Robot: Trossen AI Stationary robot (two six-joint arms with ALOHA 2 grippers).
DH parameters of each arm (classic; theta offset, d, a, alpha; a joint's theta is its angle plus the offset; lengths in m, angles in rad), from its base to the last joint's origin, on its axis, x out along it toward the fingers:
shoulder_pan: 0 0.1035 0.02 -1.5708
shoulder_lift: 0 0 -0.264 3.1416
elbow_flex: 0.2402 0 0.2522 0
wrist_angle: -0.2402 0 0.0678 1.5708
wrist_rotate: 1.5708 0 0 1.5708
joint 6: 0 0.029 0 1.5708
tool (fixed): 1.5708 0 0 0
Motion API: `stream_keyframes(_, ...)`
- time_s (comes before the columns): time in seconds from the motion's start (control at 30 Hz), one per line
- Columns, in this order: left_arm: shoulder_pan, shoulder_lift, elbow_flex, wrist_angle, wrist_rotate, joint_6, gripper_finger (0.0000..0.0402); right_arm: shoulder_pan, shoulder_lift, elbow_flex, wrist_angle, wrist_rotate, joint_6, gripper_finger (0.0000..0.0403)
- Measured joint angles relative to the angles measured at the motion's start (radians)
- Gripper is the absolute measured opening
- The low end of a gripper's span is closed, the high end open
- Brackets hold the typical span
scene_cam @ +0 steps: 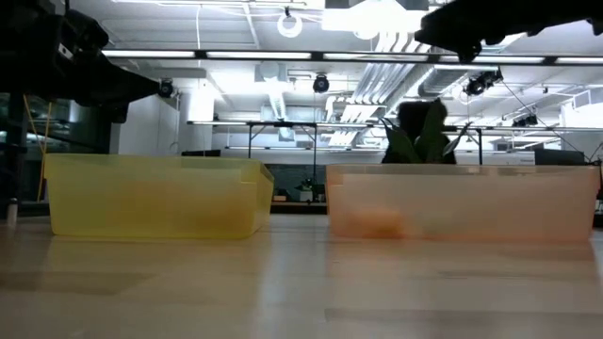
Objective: Pick and place medicine bottles into bin by pill shape (circle, oval)
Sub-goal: Return to Home Position
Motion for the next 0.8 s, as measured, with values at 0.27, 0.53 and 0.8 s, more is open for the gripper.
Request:
stream_keyframes(0.27,0.000,0.000,0.000,0.000,-0.003,0.000,0.0001,-0.046,-0.220,-0.098,-0.143,-0.100,0.087,0.0021)
stream_keyframes(0.53,0.000,0.000,0.000,0.000,-0.004,0.000,0.0001,-0.191,-0.425,-0.313,0.014,-0.191,0.116,0.0006)
stream_keyframes(0.8,0.000,0.000,0.000,0.000,-0.005,0.000,0.0001,-0.321,-0.613,-0.318,-0.170,-0.356,0.161,0.0001)
